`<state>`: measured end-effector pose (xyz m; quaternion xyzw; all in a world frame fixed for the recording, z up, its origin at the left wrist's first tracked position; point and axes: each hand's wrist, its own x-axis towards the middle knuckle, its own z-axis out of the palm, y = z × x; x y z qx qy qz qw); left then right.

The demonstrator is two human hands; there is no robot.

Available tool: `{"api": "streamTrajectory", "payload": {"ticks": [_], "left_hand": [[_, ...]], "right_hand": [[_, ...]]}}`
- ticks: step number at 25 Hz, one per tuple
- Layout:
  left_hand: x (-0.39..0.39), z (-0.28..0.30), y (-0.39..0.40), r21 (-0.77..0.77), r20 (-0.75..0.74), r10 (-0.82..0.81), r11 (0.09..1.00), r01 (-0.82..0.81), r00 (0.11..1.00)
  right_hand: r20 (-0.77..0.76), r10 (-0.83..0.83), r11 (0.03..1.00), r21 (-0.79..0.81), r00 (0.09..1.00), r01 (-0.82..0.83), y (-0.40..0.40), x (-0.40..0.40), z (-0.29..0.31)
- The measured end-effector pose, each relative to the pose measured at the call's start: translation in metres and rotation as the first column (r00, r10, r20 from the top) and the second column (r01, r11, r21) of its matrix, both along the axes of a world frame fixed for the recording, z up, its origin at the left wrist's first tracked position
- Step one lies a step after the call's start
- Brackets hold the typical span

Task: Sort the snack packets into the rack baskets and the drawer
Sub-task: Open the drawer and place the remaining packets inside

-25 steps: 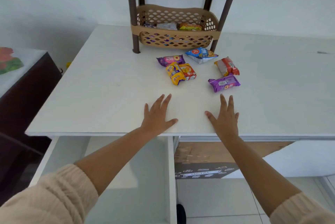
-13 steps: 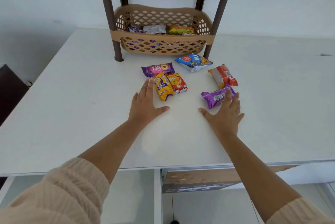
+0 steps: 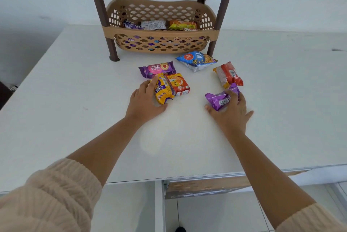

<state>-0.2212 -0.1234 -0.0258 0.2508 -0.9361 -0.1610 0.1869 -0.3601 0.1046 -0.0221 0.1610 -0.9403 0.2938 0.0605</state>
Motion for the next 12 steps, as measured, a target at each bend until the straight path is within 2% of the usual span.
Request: {"api": "streamTrajectory", "payload": {"ticks": [6,12], "left_hand": [[0.006,0.003,0.004,-0.037,-0.062,-0.043,0.999,0.040,0.997],[0.023,0.002,0.016,0.000,-0.110,-0.075,0.997,0.075,0.991]], "right_hand": [[-0.100,0.095,0.995,-0.024,0.990,-0.097,0.002,0.013,0.002],[-0.070,0.290,0.951,-0.091,0.955,-0.295,0.014,0.038,0.002]]}}
